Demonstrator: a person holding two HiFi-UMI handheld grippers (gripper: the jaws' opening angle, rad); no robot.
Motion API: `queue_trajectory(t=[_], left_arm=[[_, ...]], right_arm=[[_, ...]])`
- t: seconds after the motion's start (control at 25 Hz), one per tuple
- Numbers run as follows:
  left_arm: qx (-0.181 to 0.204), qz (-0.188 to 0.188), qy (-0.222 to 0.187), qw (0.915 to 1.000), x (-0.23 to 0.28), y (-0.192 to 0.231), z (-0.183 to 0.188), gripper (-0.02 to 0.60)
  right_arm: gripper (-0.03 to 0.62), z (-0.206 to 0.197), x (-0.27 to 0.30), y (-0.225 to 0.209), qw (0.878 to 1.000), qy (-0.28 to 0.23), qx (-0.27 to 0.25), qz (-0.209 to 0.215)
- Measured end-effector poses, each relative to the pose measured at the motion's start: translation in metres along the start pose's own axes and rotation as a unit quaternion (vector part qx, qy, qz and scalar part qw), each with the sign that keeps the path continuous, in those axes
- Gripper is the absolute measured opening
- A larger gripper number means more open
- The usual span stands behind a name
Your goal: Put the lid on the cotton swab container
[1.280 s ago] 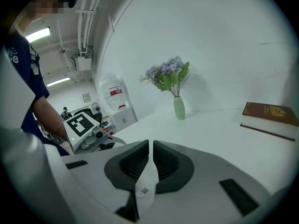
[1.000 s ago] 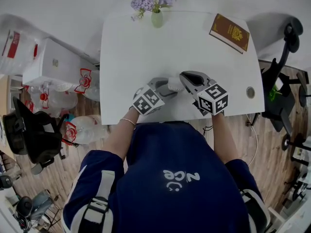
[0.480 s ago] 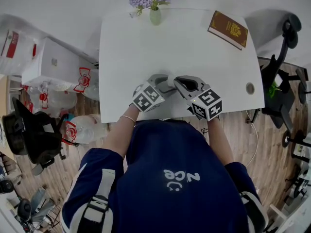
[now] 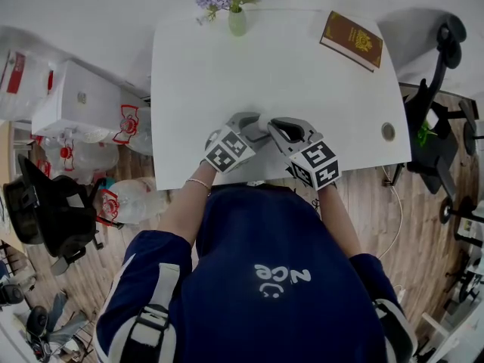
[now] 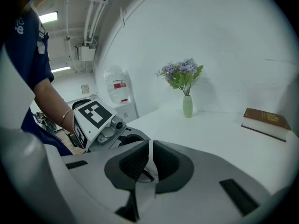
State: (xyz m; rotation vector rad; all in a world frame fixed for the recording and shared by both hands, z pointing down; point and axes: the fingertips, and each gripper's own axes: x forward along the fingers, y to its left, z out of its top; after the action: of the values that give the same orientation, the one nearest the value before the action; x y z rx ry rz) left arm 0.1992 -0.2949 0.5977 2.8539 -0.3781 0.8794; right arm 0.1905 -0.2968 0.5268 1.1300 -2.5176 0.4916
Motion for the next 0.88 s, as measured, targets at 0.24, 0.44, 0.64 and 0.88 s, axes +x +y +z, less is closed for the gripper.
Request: queue_trajectory(t=[0.24, 0.44, 0.64, 0.88], left_arm=[[0.001, 0.002, 0.001, 1.0, 0.0, 0.0, -0.001, 0.258], [-0.004, -0.002, 0.005, 1.0, -0.001, -0.001, -0.001, 0.259], [-0.008, -0.002, 0.005, 1.0, -0.002, -0.002, 0.0, 0.259], [-0.042, 0.005, -0.013, 0.999, -0.019, -0.009, 0.004, 0.259]], right_arm=[[0.058, -0.001, 0.002, 0.003, 0.997, 0.022, -0.058, -0.046], [0.058, -0.002, 0.003, 0.006, 0.993, 0.036, -0.087, -0.069], [0.058, -0.002, 0.001, 0.006, 0.993, 0.028, -0.079, -0.078], [0.058, -0.003, -0.001, 0.007, 0.994, 0.025, -0.066, -0.084]])
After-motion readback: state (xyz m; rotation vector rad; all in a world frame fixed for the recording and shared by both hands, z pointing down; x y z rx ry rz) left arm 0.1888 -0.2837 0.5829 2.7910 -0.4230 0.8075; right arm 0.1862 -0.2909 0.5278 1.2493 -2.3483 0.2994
